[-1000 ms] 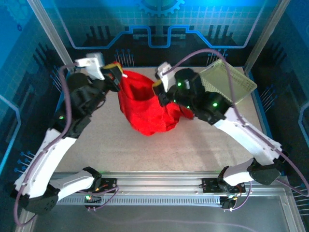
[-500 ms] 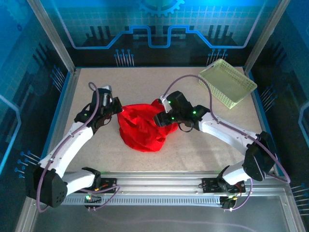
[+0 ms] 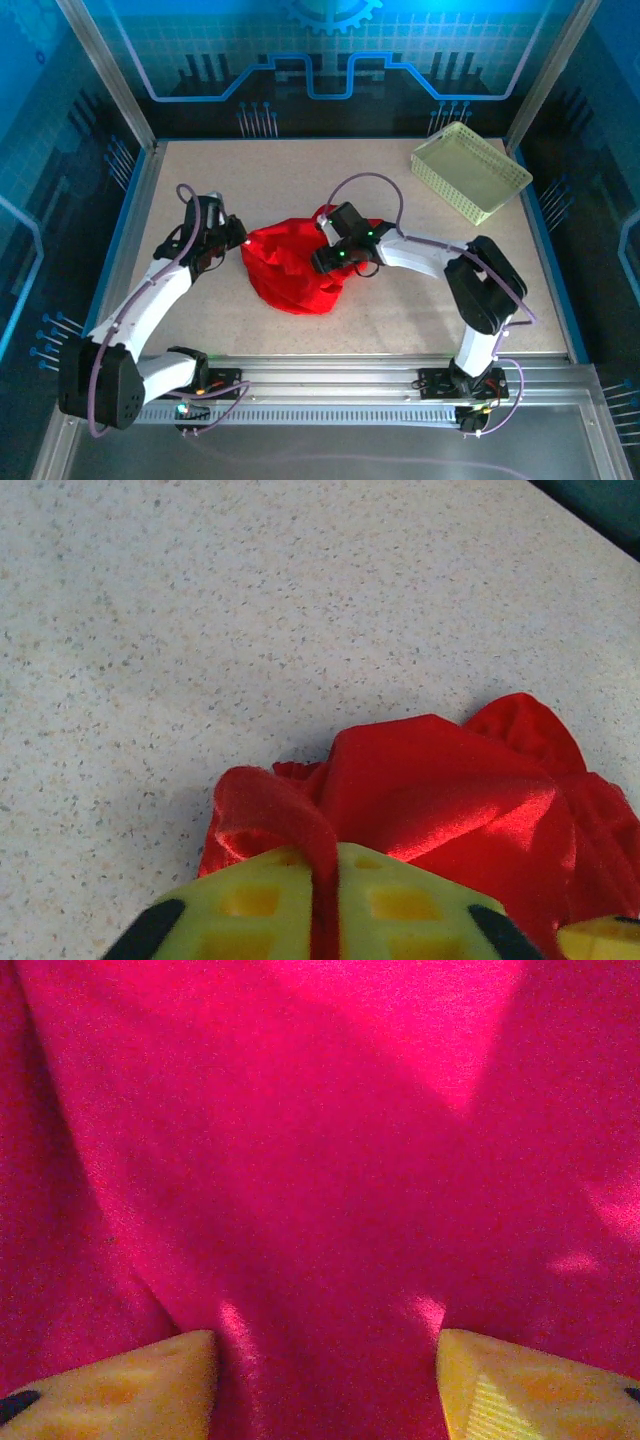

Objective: Fold the inside-out t-shirt

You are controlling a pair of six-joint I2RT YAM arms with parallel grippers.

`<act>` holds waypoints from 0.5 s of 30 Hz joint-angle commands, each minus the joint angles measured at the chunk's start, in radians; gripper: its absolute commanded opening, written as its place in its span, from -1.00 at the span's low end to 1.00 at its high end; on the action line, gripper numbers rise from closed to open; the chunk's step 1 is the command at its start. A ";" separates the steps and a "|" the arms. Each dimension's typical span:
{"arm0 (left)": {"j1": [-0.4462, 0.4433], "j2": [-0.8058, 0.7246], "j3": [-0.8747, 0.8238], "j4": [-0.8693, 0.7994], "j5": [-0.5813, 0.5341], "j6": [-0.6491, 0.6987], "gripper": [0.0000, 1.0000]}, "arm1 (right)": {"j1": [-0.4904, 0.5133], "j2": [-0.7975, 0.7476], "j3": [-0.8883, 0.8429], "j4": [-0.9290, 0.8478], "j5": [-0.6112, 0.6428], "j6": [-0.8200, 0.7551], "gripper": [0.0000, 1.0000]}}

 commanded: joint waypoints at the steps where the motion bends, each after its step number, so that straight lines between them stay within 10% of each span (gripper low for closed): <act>1: 0.017 0.038 0.036 -0.058 0.032 -0.008 -0.51 | 0.009 0.015 0.032 0.018 -0.030 0.014 -0.18; 6: 0.019 0.038 0.084 -0.249 0.051 -0.036 0.03 | 0.025 -0.072 0.016 0.006 0.056 0.019 -0.99; 15: -0.239 -0.154 0.016 -0.208 0.049 -0.198 0.27 | 0.090 -0.263 -0.013 0.031 0.100 0.029 -1.00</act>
